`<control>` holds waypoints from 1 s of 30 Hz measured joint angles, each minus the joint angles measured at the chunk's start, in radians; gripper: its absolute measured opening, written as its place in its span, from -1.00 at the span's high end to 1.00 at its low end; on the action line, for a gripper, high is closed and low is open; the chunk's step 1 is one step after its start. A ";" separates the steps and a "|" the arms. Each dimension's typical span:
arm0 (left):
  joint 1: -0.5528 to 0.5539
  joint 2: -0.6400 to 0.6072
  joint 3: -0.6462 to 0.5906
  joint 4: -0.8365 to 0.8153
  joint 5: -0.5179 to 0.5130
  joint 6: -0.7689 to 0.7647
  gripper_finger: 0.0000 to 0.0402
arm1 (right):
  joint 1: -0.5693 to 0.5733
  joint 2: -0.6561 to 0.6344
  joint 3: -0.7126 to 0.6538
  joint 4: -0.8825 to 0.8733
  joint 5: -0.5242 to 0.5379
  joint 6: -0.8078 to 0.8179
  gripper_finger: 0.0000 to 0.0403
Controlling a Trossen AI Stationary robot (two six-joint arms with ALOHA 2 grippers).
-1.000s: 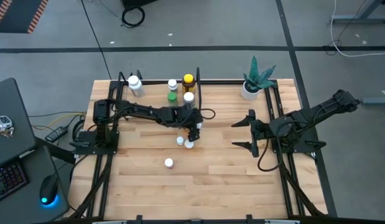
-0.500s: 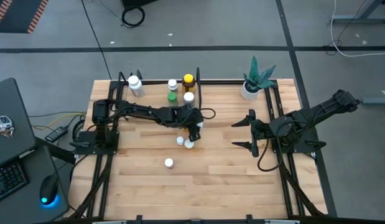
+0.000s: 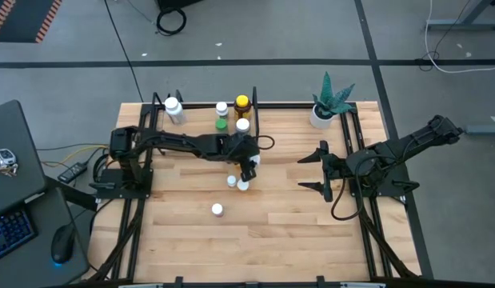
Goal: Pick and place medicine bottles onto shelf by color
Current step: Put the white and blue pill bottle on the shelf
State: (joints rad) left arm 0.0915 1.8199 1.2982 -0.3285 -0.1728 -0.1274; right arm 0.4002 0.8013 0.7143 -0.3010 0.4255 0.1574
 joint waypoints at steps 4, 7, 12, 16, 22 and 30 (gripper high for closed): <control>-0.003 -0.075 0.000 -0.028 0.020 -0.024 0.04 | 0.000 0.000 0.000 0.000 0.000 0.000 -0.75; -0.007 -0.135 0.001 -0.071 0.019 -0.043 0.05 | 0.000 0.000 0.000 0.000 0.000 0.001 -0.75; -0.011 -0.236 0.001 -0.228 0.009 -0.072 0.05 | 0.000 0.000 0.000 0.003 0.000 0.001 -0.75; -0.020 -0.320 -0.040 -0.294 -0.046 -0.085 0.05 | 0.000 0.001 0.000 0.003 0.000 0.001 -0.75; -0.007 -0.470 -0.222 -0.255 -0.113 -0.139 0.05 | 0.001 0.018 0.000 0.011 -0.004 -0.007 -0.75; 0.091 -0.617 -0.401 -0.252 -0.164 -0.200 0.05 | 0.000 0.032 0.000 0.053 -0.003 -0.036 -0.75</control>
State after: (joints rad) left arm 0.1830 1.2029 0.8975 -0.5801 -0.3366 -0.3276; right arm 0.4000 0.8328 0.7142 -0.2483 0.4221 0.1218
